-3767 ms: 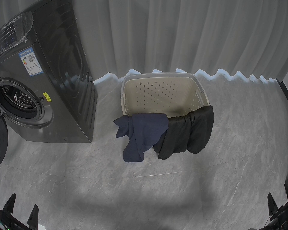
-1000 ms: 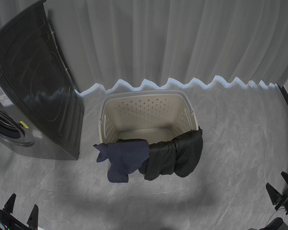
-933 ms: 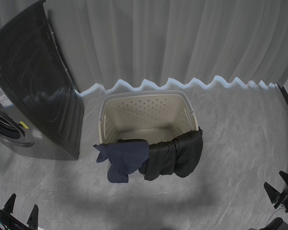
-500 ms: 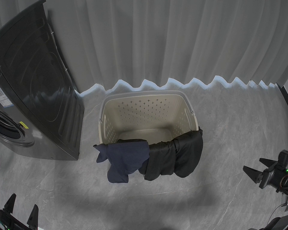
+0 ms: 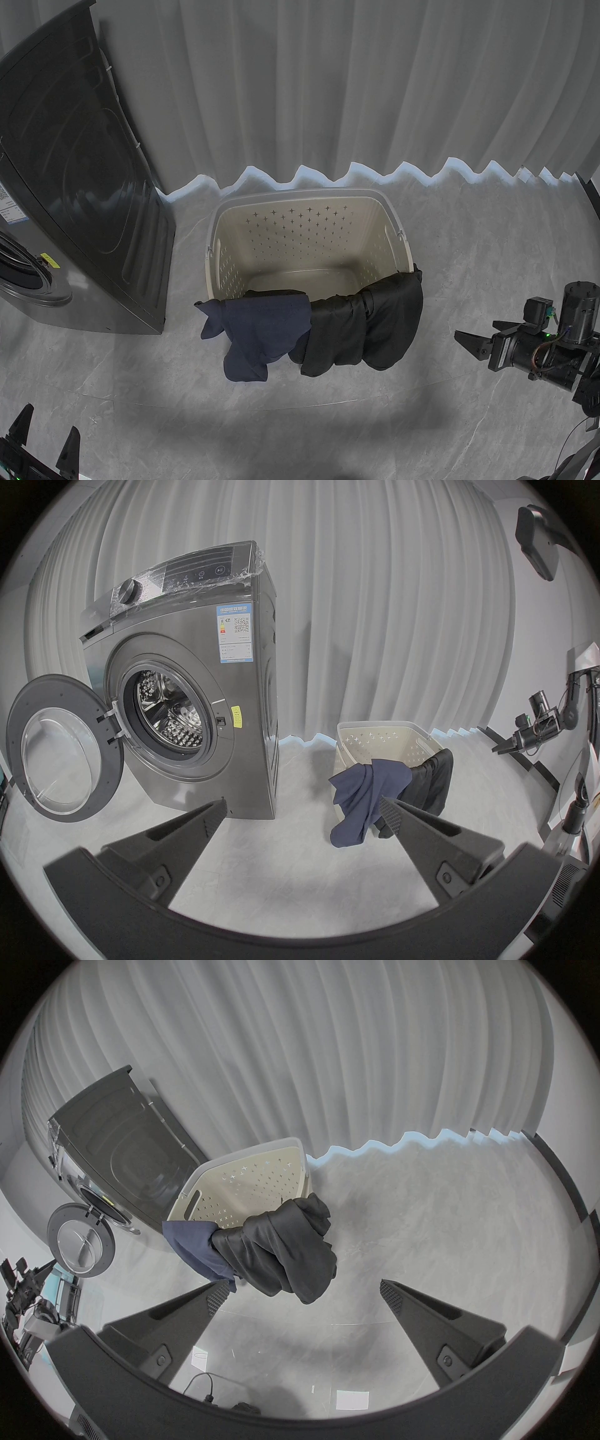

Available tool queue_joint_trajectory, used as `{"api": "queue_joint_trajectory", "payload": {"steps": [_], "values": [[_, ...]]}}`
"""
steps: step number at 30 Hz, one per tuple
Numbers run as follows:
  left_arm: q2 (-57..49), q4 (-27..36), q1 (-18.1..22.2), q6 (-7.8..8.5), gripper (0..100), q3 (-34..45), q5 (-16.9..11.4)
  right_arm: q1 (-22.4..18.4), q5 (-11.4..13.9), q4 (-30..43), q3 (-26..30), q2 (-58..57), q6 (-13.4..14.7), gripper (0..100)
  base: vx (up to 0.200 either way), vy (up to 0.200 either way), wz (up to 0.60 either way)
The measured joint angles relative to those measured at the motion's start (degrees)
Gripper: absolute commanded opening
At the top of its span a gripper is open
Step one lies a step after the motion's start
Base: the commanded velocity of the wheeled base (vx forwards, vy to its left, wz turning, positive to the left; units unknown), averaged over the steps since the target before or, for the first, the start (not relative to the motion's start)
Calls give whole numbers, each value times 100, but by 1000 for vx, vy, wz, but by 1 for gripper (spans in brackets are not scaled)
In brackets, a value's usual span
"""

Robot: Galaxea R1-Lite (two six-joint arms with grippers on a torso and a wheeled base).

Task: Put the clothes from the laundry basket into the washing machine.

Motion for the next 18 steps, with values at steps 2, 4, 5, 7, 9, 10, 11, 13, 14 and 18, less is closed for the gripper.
{"api": "queue_joint_trajectory", "payload": {"steps": [2, 4, 5, 7, 9, 10, 11, 13, 14, 18], "values": [[0, 2, 0, -1, 100, 0, 0, 59, -40, -49, -63, 171, 29, 100, 0, 0, 0], [0, 2, 0, 0, 100, 0, 2, 133, -106, -52, -149, 325, 71, 100, 0, 0, 0], [0, 2, 0, -1, 100, 0, 2, 166, -132, -60, -187, 384, 95, 100, 0, 0, 0], [0, 0, 0, 0, 100, 0, 2, 244, -158, -60, -267, 513, 163, 100, 0, 0, 0], [0, 0, 0, 0, 100, 0, 2, 315, -179, -63, -363, 629, 255, 100, 0, 0, 0], [0, 2, 0, -1, 100, 0, 2, 354, -210, -63, -427, 692, 295, 100, 0, 0, 0], [0, 2, 0, -4, 100, 0, 2, 384, -250, -63, -485, 750, 319, 100, 0, 0, 0], [0, 2, 0, -9, 100, 0, 2, 441, -316, -66, -606, 880, 354, 100, 0, 0, 0], [2, 0, 0, -9, 100, 0, 0, 467, -335, -66, -664, 953, 361, 100, 0, 0, 0], [0, 0, 0, -11, 100, 0, 2, 516, -362, -71, -887, 1240, 374, 100, 0, 0, 0]]}}
